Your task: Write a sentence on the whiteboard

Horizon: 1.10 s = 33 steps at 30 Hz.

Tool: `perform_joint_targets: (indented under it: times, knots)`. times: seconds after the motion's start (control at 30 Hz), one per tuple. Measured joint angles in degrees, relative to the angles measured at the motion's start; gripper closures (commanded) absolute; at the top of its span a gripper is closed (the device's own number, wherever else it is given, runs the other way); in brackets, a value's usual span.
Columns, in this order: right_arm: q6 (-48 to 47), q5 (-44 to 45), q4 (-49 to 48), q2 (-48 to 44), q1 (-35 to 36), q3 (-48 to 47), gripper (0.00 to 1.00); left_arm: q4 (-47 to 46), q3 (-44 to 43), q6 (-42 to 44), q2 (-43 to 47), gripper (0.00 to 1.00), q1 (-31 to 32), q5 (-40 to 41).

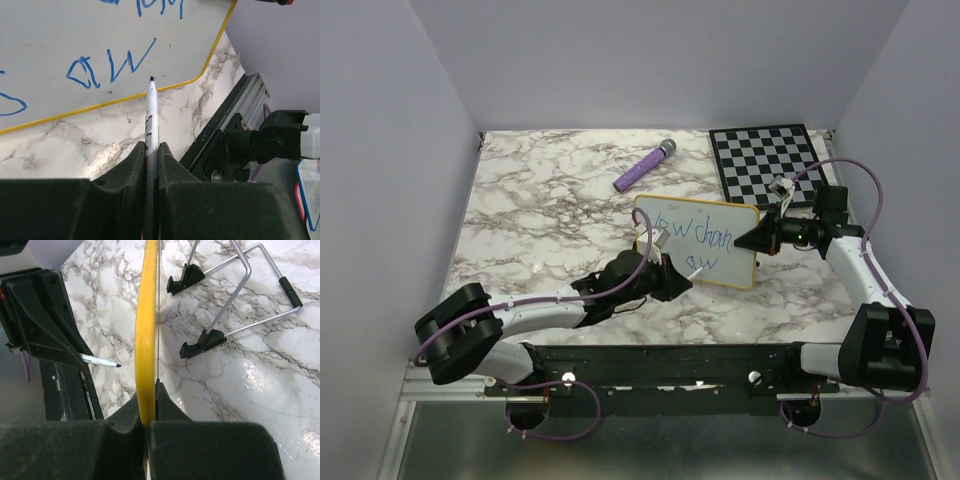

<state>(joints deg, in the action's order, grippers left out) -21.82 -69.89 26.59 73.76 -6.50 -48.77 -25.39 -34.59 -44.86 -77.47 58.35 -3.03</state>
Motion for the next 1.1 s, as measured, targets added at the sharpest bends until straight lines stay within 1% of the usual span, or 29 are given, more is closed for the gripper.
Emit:
perform_joint_targets:
  times: [0.27, 0.43, 1.1]
  knots:
    - [0.8, 0.0, -0.1, 0.0, 0.0, 0.3, 0.99, -2.7, 1.6, -1.1, -0.2, 1.00, 1.8, 2.6]
    - [0.9, 0.0, -0.2, -0.1, 0.0, 0.4, 0.99, -3.5, 0.9, -1.2, -2.9, 1.00, 3.0, 3.5]
    - [1.0, 0.0, -0.3, -0.2, 0.0, 0.4, 0.99, 0.5, -11.6, 0.5, -13.5, 1.00, 3.7, 3.4]
